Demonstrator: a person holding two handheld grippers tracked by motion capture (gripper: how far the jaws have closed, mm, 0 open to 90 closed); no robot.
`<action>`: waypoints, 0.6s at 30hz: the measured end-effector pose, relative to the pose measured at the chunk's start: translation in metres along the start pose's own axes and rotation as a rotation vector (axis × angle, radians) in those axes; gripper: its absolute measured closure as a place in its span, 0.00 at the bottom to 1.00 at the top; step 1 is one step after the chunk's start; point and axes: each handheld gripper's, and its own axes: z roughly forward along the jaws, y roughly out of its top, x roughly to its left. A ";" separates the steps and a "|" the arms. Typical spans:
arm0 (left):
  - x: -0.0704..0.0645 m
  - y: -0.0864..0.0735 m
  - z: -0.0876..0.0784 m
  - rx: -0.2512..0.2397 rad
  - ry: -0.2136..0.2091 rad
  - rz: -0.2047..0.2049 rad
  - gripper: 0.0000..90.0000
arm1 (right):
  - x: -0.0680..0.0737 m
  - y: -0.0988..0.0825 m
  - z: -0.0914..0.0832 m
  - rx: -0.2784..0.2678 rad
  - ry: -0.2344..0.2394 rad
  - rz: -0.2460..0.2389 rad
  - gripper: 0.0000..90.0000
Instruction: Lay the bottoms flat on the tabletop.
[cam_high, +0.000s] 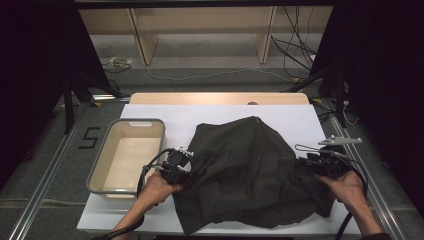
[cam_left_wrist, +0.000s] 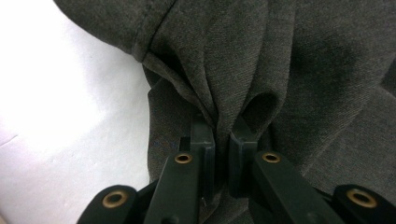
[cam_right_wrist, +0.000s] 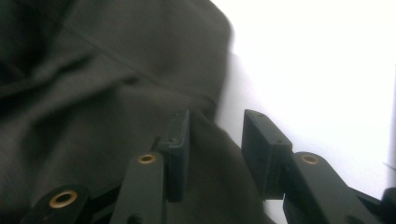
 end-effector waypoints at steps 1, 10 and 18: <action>0.000 0.000 0.001 0.004 0.001 0.005 0.93 | 0.002 0.004 0.006 0.009 0.016 0.002 0.66; 0.000 -0.002 0.003 0.026 -0.013 0.018 0.93 | 0.005 0.011 0.056 0.134 0.051 0.055 0.68; 0.001 -0.005 0.003 0.040 -0.030 0.027 0.94 | 0.009 0.004 0.056 0.202 0.089 0.023 0.99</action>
